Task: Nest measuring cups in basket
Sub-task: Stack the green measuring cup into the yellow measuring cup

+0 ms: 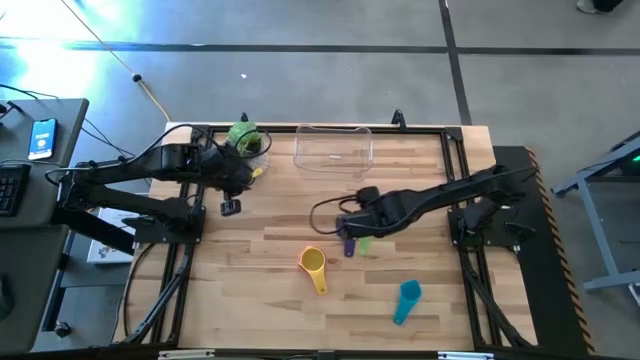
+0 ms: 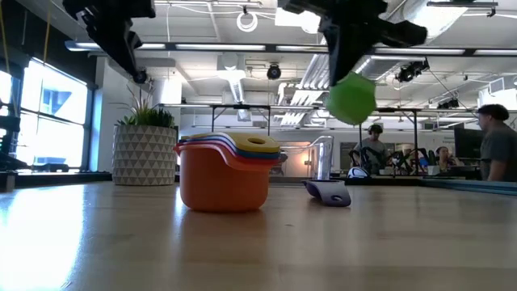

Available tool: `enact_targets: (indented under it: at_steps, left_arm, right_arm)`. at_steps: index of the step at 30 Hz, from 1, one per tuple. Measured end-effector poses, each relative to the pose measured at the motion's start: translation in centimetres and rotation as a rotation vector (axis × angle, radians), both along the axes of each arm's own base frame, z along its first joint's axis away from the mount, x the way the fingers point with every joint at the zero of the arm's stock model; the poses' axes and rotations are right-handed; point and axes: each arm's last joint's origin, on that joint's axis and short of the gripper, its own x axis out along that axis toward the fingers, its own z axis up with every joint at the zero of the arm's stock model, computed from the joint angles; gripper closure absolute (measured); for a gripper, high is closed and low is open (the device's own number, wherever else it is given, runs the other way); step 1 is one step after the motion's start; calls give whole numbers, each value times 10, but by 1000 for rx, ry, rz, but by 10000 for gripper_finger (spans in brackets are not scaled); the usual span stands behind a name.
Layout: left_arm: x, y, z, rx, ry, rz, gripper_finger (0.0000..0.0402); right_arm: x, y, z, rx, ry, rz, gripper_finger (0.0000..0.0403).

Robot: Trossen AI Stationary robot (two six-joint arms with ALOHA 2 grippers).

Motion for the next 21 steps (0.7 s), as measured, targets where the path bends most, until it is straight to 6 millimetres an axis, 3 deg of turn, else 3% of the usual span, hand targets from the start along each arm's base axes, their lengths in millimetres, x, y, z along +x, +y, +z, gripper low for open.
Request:
enact_targets:
  at_steps: [13,21]
  left_arm:
    - [-11,-2,-6,-37,119,26,357]
    - [-10,-2,-6,-44,114,40,357]
  right_arm:
    - [80,22,13,-45,-61,203,403]
    - [110,41,14,-75,-90,376,403]
